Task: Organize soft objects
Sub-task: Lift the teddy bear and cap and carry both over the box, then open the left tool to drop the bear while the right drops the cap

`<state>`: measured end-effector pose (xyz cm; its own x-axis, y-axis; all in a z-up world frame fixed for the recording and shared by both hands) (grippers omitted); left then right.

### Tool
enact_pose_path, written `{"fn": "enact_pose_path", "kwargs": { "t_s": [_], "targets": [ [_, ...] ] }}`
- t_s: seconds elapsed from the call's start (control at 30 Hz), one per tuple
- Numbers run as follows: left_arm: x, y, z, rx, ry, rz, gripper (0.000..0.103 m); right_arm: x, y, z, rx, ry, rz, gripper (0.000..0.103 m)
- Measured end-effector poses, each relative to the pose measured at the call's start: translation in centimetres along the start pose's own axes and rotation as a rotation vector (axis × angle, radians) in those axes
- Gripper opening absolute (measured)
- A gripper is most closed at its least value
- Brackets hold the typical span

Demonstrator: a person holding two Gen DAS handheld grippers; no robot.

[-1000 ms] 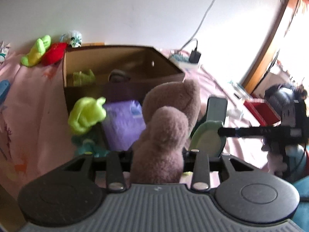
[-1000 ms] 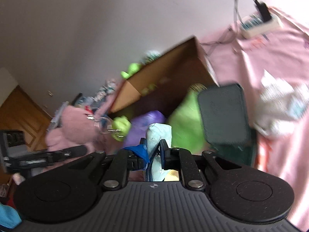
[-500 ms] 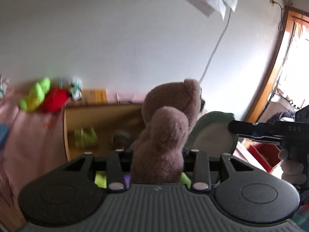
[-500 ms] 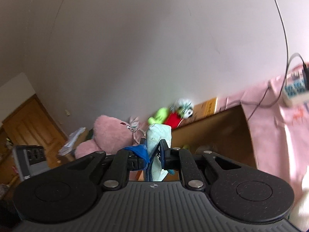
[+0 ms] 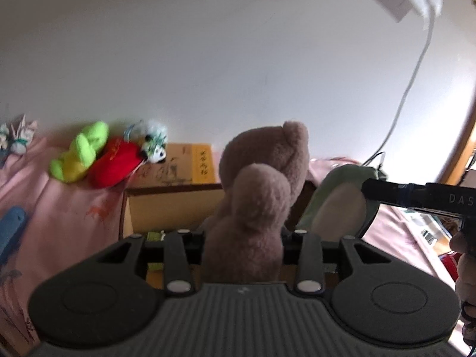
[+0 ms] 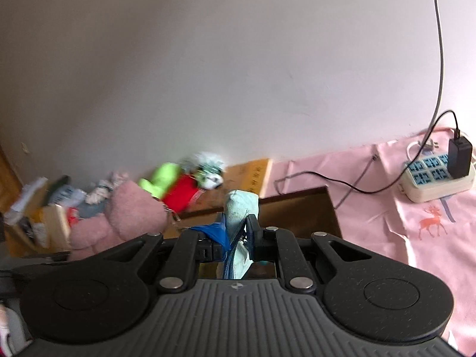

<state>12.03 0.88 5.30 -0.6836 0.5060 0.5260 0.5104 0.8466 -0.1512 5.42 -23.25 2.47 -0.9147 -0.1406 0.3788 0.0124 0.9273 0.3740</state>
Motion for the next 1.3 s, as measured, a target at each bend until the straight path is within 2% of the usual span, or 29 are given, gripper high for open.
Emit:
{"fn": "enact_pose_path", "kwargs": {
  "t_s": [0.2,0.33,0.37,0.4,0.5,0.77,0.97,1.13,1.3],
  "targets": [
    [-4.8,1.4,0.3,0.04,0.065,-0.013,0.041,-5.1,-0.9,0.9,0.073,0.05,0.104,0.002],
    [-7.9,1.8,0.9,0.056,0.12,-0.042,0.042,-7.0,-2.2,1.1,0.03,0.086,0.159,0.003],
    [-8.4,1.9,1.0,0.058,0.125,-0.055,0.045,-7.1,-2.7,1.1,-0.005,0.09,0.154,0.004],
    [-8.9,2.0,1.2,0.063,0.13,-0.069,0.055,-7.1,-2.9,1.0,-0.031,0.096,0.145,0.004],
    [-9.6,2.3,1.4,0.066,0.15,-0.075,0.06,-6.6,-3.0,1.1,-0.081,0.112,0.107,0.004],
    [-8.6,3.3,2.0,0.14,0.177,-0.076,0.061,-4.3,-0.6,0.9,-0.126,0.076,0.047,0.006],
    [-7.0,2.5,1.2,0.077,0.168,-0.161,0.061,-1.8,0.9,1.3,-0.129,0.012,0.09,0.008],
    [-5.5,1.5,0.8,0.039,0.174,-0.204,0.064,-0.4,0.8,1.9,-0.176,0.02,0.09,0.008],
    [-3.9,0.4,0.6,0.007,0.159,-0.239,0.068,1.2,1.7,2.7,-0.133,-0.007,0.121,0.009]
  ]
}}
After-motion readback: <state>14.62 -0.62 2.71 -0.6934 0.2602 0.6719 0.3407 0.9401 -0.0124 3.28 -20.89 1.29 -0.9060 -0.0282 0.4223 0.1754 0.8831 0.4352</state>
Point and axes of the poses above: each gripper's, at about its wrist camera, not at the fingertips, and x roughly against the way its jaws point, y to its left, z to its underside, the point moved 1 cm from there along -x, roughly the way its jaws point, and after that the axes turned 3 degrees about -x, right-handed, at the moved point
